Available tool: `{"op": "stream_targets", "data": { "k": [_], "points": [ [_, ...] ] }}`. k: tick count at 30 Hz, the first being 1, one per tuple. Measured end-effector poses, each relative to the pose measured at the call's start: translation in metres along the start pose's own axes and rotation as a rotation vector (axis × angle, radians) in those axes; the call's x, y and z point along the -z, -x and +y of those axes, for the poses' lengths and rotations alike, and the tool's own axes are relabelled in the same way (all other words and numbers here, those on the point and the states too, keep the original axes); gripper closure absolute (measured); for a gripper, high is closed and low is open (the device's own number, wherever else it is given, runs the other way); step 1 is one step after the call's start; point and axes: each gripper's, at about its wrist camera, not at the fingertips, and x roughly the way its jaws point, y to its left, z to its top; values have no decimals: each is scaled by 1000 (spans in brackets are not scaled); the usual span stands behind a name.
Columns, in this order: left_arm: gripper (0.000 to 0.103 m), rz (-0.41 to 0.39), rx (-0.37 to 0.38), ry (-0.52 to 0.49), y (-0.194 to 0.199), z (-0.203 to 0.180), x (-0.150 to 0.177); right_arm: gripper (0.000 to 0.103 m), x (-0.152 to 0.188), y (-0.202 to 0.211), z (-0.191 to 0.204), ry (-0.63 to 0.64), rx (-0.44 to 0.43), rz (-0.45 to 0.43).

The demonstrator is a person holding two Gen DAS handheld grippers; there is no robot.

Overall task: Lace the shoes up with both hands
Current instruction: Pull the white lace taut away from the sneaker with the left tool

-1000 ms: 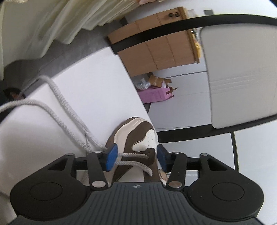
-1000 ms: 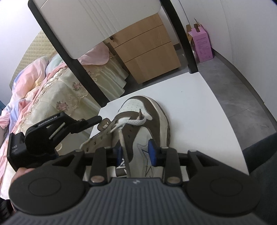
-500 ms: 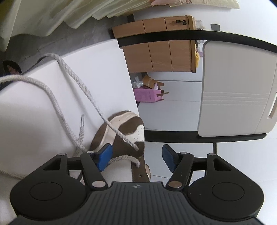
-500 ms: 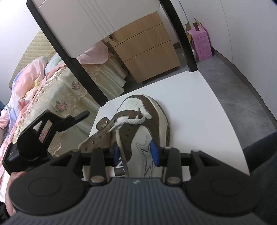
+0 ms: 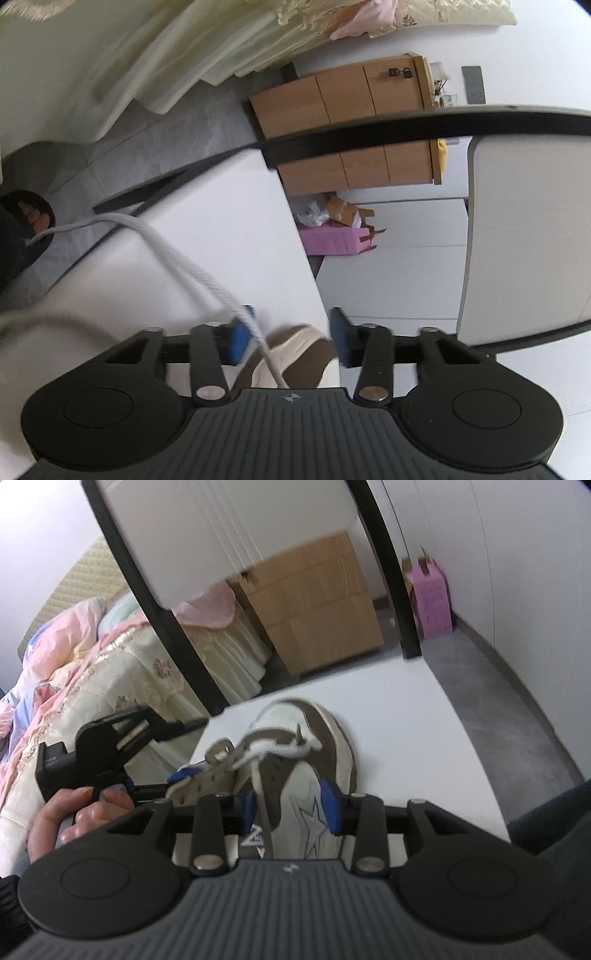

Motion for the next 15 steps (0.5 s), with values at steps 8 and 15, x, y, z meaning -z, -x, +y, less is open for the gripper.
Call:
{"op": "stream_targets", "data": {
  "k": [8, 15],
  "points": [
    [100, -8, 119, -137, 11, -34, 0, 65, -8, 5, 36, 239, -8, -83],
    [100, 23, 150, -287, 25, -69, 2, 66, -39, -29, 100, 482, -28, -1]
  ]
}}
